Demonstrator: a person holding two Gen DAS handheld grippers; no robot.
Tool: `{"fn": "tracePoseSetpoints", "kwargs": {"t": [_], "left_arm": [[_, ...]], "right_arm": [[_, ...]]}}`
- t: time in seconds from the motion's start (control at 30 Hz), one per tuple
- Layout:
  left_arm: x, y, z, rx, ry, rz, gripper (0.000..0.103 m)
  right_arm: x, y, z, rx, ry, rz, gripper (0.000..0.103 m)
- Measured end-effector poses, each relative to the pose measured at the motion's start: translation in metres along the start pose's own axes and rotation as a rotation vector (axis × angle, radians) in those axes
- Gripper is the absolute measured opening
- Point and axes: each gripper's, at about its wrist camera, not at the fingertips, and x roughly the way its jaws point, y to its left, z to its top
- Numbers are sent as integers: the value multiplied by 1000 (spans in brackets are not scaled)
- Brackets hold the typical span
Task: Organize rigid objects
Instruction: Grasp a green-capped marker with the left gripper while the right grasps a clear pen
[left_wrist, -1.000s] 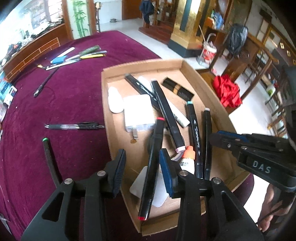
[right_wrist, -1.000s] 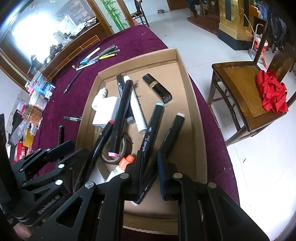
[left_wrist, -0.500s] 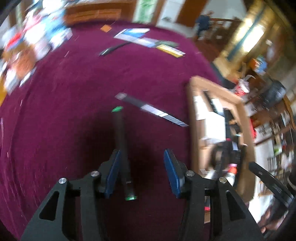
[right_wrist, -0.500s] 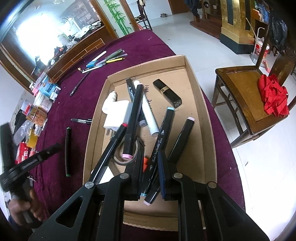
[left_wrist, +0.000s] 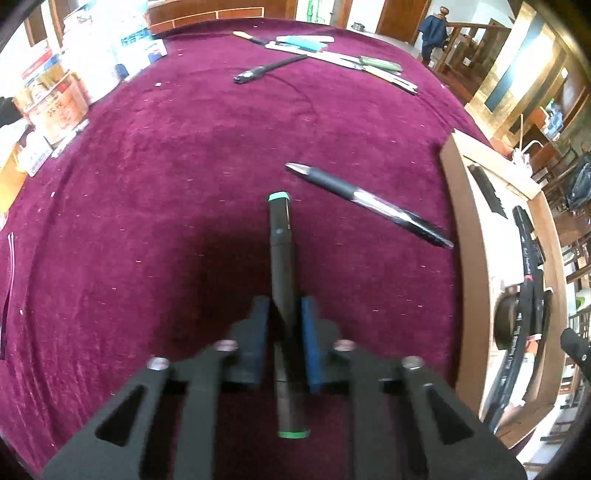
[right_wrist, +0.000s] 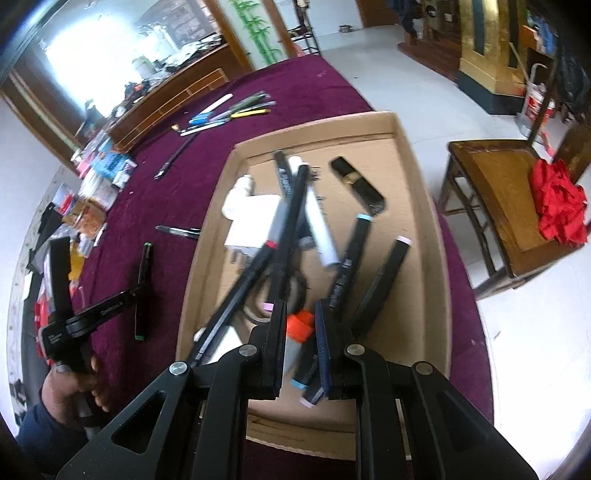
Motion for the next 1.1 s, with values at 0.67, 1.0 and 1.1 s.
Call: {"fn": "tracePoseSetpoints", "kwargs": {"t": [0.67, 1.0, 1.1], "left_arm": [[-37, 75, -62, -107, -14, 91, 13], [-35, 73, -57, -102, -10, 99, 14], [-36, 72, -57, -96, -12, 103, 14]], "right_arm": [[137, 173, 80, -662, 292, 61, 29], [183, 174, 82, -703, 360, 5, 28], [180, 177, 73, -671, 389, 38, 14]]}}
